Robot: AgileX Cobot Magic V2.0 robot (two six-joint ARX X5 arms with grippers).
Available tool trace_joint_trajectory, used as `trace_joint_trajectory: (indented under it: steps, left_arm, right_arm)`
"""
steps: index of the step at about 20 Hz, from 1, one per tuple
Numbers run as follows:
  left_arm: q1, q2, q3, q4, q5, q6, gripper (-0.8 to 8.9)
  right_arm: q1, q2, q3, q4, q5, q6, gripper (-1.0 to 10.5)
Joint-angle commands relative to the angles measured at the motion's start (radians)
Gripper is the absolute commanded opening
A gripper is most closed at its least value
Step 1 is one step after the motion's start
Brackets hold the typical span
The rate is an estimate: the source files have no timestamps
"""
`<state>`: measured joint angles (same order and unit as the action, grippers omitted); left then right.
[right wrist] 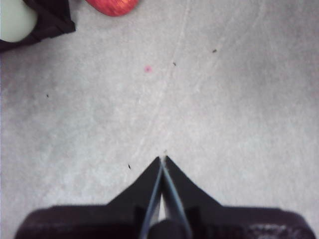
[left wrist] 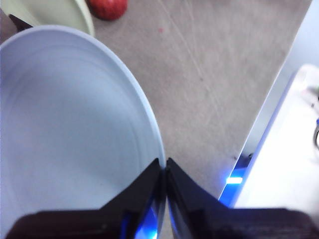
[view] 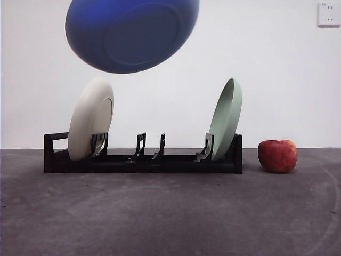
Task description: Take the blue plate from the plate rack,put the plate on the table,take the apple from the table,put the apple in the plate
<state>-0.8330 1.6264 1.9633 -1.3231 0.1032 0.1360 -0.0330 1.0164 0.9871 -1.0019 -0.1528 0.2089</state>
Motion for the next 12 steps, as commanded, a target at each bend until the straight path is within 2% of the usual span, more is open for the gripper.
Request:
trace_joint_trajectory:
  steps: [1,6,12]
  left_arm:
    - [-0.065,-0.002,-0.024,0.007,-0.068,-0.019,-0.08]
    - [-0.196,-0.002,-0.197,0.092,-0.261,-0.108,-0.08]
    - [-0.255,-0.001,-0.574,0.391,-0.341,-0.160,-0.08]
  right_arm:
    - [0.000,0.001,0.001,0.023,0.005,-0.009,0.0]
    - [0.000,0.001,0.001,0.048,0.005,-0.010,0.0]
    - [0.000,0.002,0.001,0.075,0.005,-0.010,0.0]
